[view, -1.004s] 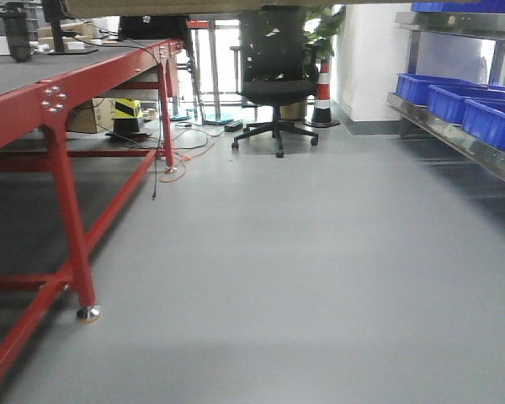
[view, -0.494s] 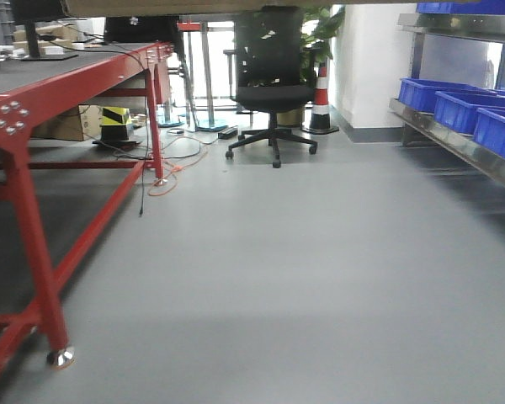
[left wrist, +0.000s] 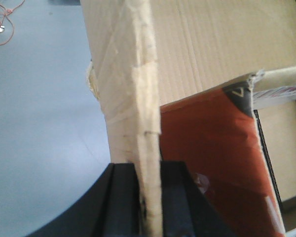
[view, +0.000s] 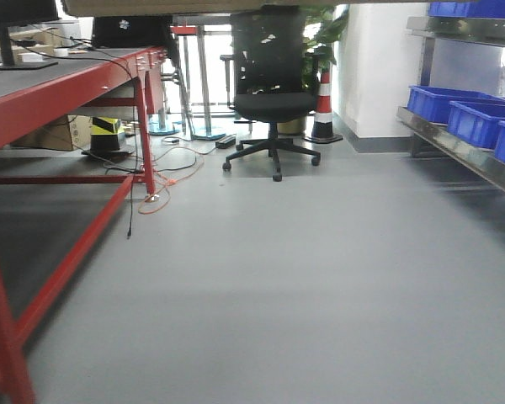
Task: Stack two boxes on right shelf middle
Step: 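Drive to the steel shelf with blue bins, facing the middle shelf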
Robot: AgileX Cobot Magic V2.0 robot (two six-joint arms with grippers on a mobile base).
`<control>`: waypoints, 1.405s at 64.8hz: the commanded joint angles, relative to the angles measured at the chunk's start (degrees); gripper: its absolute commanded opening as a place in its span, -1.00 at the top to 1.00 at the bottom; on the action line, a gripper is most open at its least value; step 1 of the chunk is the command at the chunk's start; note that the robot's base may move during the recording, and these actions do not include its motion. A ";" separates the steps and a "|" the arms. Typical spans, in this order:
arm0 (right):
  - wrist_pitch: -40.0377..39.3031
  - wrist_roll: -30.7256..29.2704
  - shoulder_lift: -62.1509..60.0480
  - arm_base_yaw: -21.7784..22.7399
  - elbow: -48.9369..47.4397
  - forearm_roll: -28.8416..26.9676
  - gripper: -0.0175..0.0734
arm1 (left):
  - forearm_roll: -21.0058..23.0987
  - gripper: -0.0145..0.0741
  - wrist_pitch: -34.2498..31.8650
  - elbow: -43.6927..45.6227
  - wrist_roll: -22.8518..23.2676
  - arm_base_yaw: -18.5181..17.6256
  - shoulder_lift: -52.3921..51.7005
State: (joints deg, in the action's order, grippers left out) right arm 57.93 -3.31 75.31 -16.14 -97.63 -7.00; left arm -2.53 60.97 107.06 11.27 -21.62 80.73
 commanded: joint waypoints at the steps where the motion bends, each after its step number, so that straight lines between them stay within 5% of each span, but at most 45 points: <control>1: -1.74 -0.24 -0.49 0.48 -0.58 0.38 0.95 | 1.70 0.92 -3.78 0.80 -0.54 -0.43 -0.95; 91: -1.86 -0.24 -0.49 0.48 -0.58 0.38 0.95 | 1.70 0.92 -3.78 0.80 -0.54 -0.43 -0.95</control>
State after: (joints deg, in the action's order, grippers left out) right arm 57.83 -3.31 75.31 -16.14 -97.63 -7.00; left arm -2.59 60.97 107.06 11.27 -21.62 80.73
